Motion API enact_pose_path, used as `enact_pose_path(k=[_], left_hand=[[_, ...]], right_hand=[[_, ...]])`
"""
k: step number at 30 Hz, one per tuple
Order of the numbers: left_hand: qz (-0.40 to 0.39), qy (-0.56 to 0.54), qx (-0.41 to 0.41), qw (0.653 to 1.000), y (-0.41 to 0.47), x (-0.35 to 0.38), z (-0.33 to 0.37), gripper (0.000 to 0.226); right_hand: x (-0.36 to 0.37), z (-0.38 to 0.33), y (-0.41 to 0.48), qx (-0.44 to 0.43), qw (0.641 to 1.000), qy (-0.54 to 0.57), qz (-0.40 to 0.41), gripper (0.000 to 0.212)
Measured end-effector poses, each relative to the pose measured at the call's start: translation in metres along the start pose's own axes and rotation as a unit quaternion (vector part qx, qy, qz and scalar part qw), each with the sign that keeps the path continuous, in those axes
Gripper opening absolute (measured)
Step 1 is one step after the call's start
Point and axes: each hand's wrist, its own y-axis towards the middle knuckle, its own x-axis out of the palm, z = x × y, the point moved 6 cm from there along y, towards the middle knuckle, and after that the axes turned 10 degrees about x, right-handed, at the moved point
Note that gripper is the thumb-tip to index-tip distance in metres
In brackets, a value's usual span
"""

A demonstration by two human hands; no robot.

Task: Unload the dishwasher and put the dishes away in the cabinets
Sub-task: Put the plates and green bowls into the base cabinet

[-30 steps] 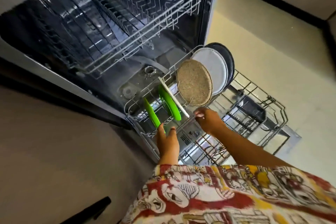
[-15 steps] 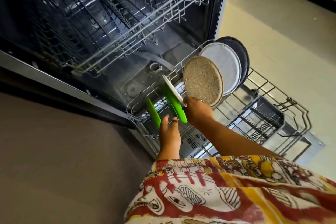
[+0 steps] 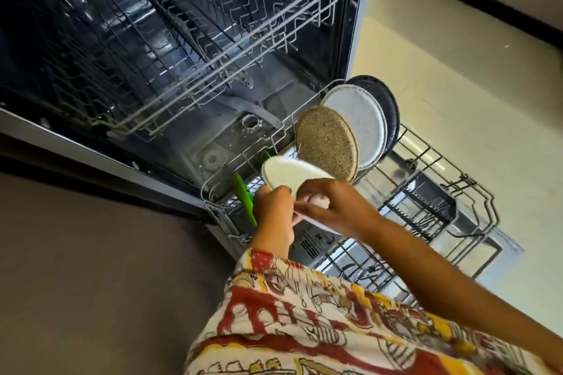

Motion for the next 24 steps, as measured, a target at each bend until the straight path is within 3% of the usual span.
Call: enact_pose_path(k=[2, 5, 7, 9, 13, 16, 21, 24], left_hand=[[0.021, 0.046, 0.079, 0.996, 0.003, -0.008, 0.01, 0.035], [0.057, 0.06, 0.184, 0.979, -0.003, -0.022, 0.031, 0.025], [0.087, 0.025, 0.205, 0.975, -0.006, -0.031, 0.035, 0.031], [0.108, -0.001, 0.204, 0.973, -0.005, -0.038, 0.031, 0.037], [0.146, -0.052, 0.163, 0.974, -0.002, -0.051, 0.009, 0.039], [0.162, -0.096, 0.133, 0.973, -0.004, -0.056, -0.008, 0.036], [0.156, -0.121, 0.111, 0.974, -0.01, -0.058, -0.027, 0.036], [0.145, -0.133, 0.103, 0.975, -0.018, -0.058, -0.039, 0.032]], right_hand=[[-0.015, 0.021, 0.016, 0.067, 0.995, 0.064, 0.025, 0.026], [-0.049, 0.071, 0.047, 0.158, 0.961, 0.048, 0.221, 0.037], [-0.048, 0.107, 0.065, 0.306, 0.934, 0.051, 0.18, 0.061], [-0.036, 0.128, 0.077, 0.375, 0.922, 0.03, 0.094, 0.063], [-0.025, 0.137, 0.083, 0.381, 0.921, -0.001, 0.08, 0.036], [-0.02, 0.137, 0.079, 0.363, 0.928, -0.038, 0.074, 0.03], [-0.045, 0.117, 0.047, 0.292, 0.929, 0.123, 0.191, 0.014], [-0.067, 0.1, 0.015, 0.269, 0.919, 0.132, 0.258, 0.013]])
